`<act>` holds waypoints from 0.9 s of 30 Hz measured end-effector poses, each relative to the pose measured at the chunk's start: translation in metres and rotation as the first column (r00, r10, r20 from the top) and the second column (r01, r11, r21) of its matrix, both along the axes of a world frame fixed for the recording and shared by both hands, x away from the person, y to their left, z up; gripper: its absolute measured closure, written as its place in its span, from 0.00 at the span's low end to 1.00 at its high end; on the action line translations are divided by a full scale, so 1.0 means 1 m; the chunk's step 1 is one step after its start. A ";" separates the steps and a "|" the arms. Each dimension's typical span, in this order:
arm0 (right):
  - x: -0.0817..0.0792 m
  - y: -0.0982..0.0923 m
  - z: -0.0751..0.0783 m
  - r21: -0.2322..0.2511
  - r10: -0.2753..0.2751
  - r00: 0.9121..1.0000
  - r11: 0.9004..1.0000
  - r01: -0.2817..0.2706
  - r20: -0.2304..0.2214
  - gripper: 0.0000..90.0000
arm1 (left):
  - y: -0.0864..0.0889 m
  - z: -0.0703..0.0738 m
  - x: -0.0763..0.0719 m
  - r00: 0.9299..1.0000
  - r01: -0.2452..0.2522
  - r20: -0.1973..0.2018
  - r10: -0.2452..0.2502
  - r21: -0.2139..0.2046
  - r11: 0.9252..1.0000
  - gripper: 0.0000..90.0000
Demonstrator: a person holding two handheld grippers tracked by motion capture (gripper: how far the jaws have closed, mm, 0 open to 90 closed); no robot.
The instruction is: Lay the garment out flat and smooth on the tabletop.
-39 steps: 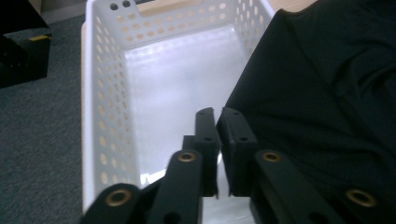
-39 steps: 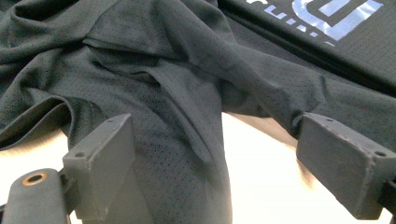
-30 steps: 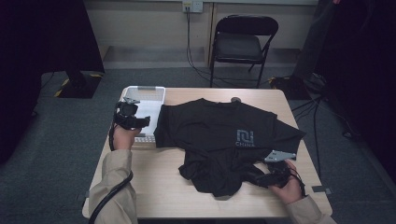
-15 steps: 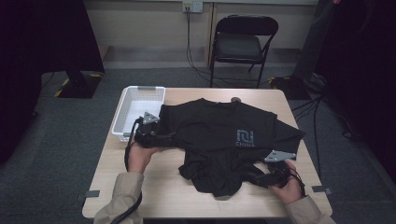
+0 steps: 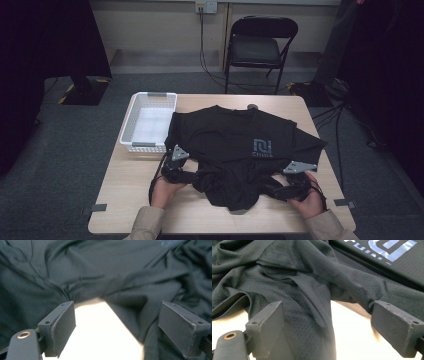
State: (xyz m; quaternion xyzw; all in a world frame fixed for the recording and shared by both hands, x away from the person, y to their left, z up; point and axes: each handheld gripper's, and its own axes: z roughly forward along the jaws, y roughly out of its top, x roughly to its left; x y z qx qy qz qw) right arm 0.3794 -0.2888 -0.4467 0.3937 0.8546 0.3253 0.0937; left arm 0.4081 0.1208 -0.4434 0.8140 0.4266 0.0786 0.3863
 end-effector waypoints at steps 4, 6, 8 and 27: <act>0.000 0.000 0.000 0.000 0.000 1.000 1.000 0.000 0.000 0.12 | -0.001 -0.009 -0.004 1.000 0.010 -0.014 -0.009 0.025 1.000 0.16; 0.000 0.000 0.000 0.000 0.000 1.000 1.000 0.000 0.000 0.12 | -0.002 -0.011 -0.006 1.000 0.011 -0.018 -0.011 0.033 0.999 0.16; 0.000 0.000 0.000 0.000 0.000 1.000 1.000 0.000 0.000 0.12 | -0.002 -0.012 -0.007 1.000 0.013 -0.006 -0.013 0.046 0.999 0.16; 0.000 0.000 0.000 -0.001 0.000 1.000 1.000 0.000 0.000 0.12 | 0.002 -0.017 -0.008 0.999 0.027 -0.020 -0.026 0.040 0.999 0.15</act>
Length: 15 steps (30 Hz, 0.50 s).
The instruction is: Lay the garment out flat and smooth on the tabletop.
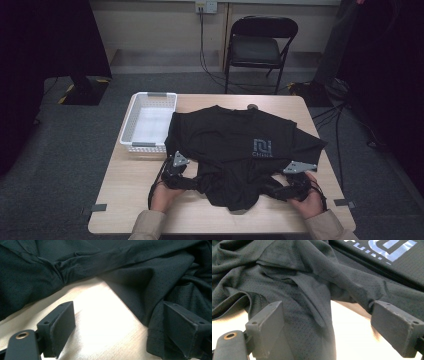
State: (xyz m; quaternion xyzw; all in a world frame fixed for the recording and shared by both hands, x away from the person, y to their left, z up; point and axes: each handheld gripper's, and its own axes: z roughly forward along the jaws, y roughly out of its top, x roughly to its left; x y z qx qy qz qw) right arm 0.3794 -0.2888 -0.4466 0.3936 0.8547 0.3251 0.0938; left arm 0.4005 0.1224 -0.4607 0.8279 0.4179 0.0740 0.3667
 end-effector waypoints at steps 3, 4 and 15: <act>0.000 0.000 0.000 0.000 0.000 1.000 1.000 0.000 0.000 0.12 | 0.000 0.000 0.000 1.000 -0.002 0.001 0.002 0.003 1.000 0.14; 0.000 0.000 0.000 0.000 0.000 1.000 1.000 0.000 0.000 0.12 | 0.000 0.000 0.000 1.000 -0.003 0.001 0.003 0.003 1.000 0.14; -0.009 -0.010 0.016 0.039 -0.012 0.999 0.999 0.010 0.046 0.34 | 0.000 0.000 0.000 1.000 -0.002 0.001 0.002 0.003 1.000 0.14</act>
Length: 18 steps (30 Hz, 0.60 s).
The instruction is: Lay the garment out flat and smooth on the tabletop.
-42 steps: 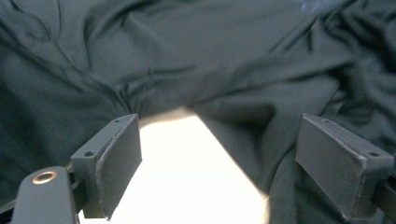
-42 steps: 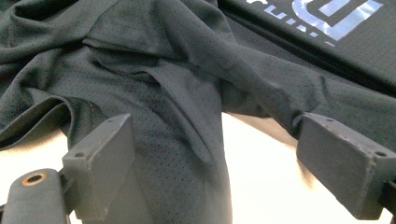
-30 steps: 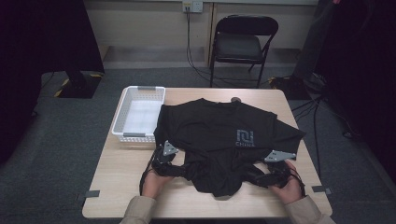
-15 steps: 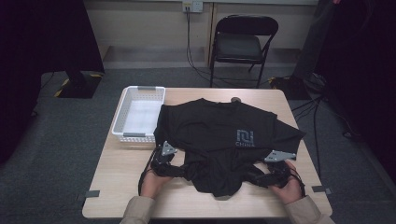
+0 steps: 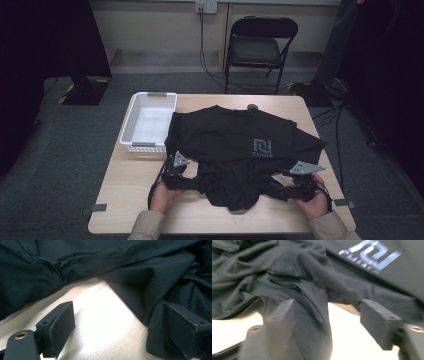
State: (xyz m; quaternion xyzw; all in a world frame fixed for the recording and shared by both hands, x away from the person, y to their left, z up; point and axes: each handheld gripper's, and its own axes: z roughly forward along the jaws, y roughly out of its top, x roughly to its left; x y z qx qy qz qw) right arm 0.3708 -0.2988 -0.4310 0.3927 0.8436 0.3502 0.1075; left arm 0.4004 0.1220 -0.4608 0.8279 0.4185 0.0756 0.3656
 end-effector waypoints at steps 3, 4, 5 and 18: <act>-0.007 -0.007 0.006 0.030 0.011 1.000 0.999 -0.011 -0.011 0.54 | 0.000 0.000 0.000 1.000 0.002 -0.001 -0.002 -0.001 1.000 0.14; -0.011 -0.008 0.006 0.014 -0.004 1.000 1.000 0.004 -0.004 0.55 | 0.000 0.000 0.000 1.000 0.003 -0.002 -0.003 -0.003 1.000 0.14; -0.014 -0.008 0.007 -0.001 -0.001 1.000 1.000 0.001 -0.009 0.60 | 0.000 0.000 0.000 1.000 0.004 -0.003 -0.004 -0.003 1.000 0.14; -0.028 -0.014 0.000 -0.031 -0.017 0.998 0.999 0.015 -0.063 0.87 | 0.000 0.000 0.000 1.000 0.006 -0.001 -0.006 -0.002 1.000 0.14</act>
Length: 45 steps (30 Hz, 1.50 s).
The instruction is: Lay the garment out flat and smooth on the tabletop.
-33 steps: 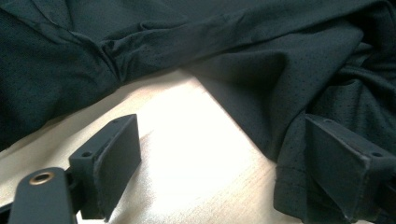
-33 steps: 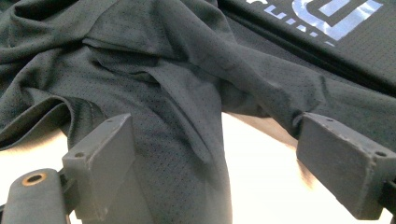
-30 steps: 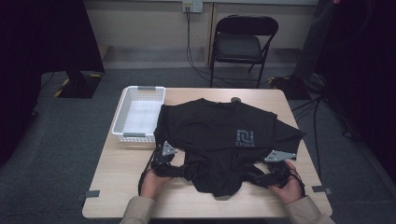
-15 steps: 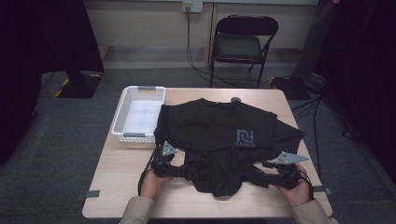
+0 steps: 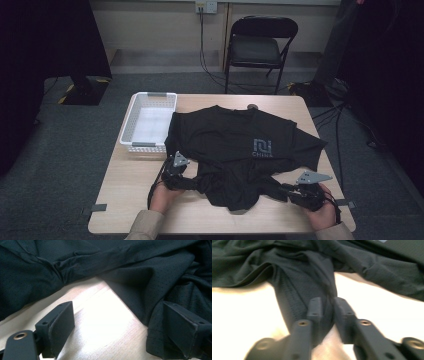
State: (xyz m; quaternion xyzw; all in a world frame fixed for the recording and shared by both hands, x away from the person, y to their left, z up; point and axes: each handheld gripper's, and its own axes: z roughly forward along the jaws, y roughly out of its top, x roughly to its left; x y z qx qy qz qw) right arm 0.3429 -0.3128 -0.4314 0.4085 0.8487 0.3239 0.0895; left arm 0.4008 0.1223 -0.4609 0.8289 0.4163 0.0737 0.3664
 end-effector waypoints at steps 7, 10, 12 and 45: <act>-0.017 -0.005 0.003 0.038 0.007 0.999 0.999 -0.005 -0.052 0.94 | 0.000 0.000 0.000 1.000 0.001 0.000 -0.001 0.001 1.000 0.14; -0.026 -0.008 0.005 0.052 0.012 0.998 0.999 -0.009 -0.067 0.87 | 0.000 0.000 0.000 1.000 0.000 0.001 0.000 0.001 1.000 0.14; -0.026 -0.007 0.007 0.048 -0.001 1.000 0.999 0.003 -0.026 0.70 | 0.000 0.000 0.000 1.000 0.001 0.001 -0.001 0.001 1.000 0.14; 0.029 0.008 0.009 0.042 -0.018 0.999 0.999 0.016 0.040 0.98 | -0.001 0.000 0.000 1.000 -0.004 0.001 0.004 0.002 1.000 0.14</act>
